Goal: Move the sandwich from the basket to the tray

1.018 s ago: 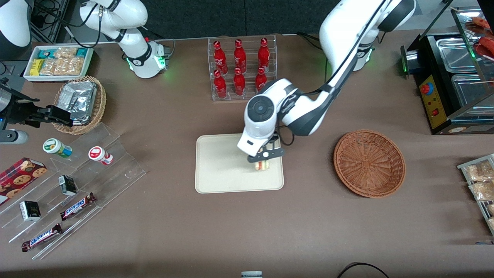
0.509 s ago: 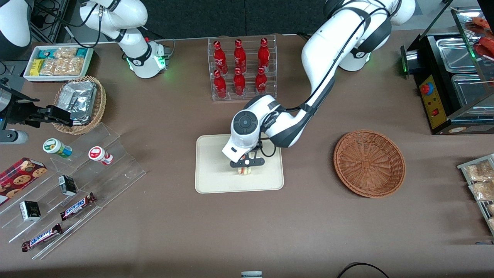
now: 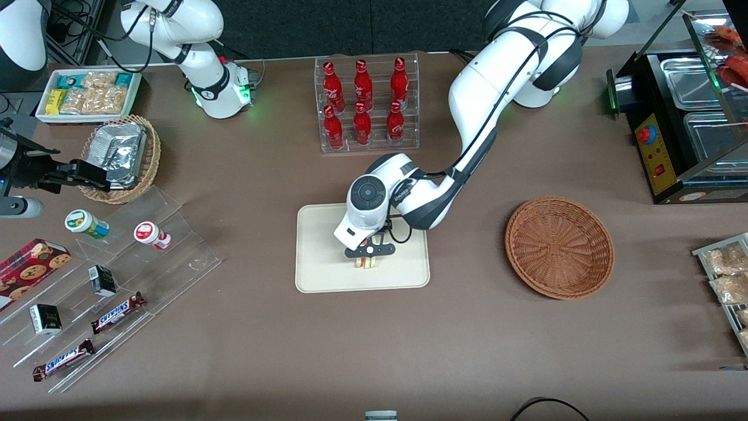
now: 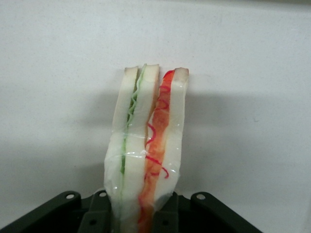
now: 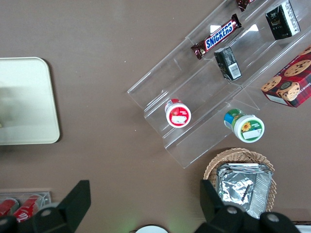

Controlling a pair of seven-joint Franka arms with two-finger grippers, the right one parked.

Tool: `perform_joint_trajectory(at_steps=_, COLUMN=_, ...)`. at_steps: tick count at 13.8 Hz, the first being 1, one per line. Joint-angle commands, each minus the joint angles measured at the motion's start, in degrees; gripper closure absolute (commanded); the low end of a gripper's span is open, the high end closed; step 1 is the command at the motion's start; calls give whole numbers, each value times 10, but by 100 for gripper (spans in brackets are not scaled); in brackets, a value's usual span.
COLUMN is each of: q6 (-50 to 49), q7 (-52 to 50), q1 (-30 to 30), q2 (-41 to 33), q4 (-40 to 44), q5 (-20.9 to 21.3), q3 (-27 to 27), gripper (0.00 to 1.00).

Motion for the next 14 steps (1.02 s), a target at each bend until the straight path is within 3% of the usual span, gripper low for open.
perform_joint_trajectory(at_steps=1, q6=-3, q7=-16, q1=-20, q2=15, q4=26, q5=15, q3=17, gripper=43)
perform_joint_trajectory(at_steps=3, q6=-6, q7=-22, q1=-19, q2=7, q4=26, q5=11, q3=17, gripper=4)
perform_joint_trajectory(at_steps=4, q6=-10, q7=-26, q1=-17, q2=2, q4=26, q5=11, q3=17, gripper=0)
perform_joint_trajectory(at_steps=8, q6=-27, q7=-25, q1=21, q2=-57, q4=-13, q5=7, q3=14, gripper=0)
perform_joint_trajectory(at_steps=12, q6=-20, q7=20, q1=114, q2=-176, q4=-174, q5=6, q3=-11, gripper=1)
perform_joint_trajectory(at_steps=14, q6=38, q7=74, q1=177, q2=-233, q4=-273, q5=7, q3=-36, gripper=1)
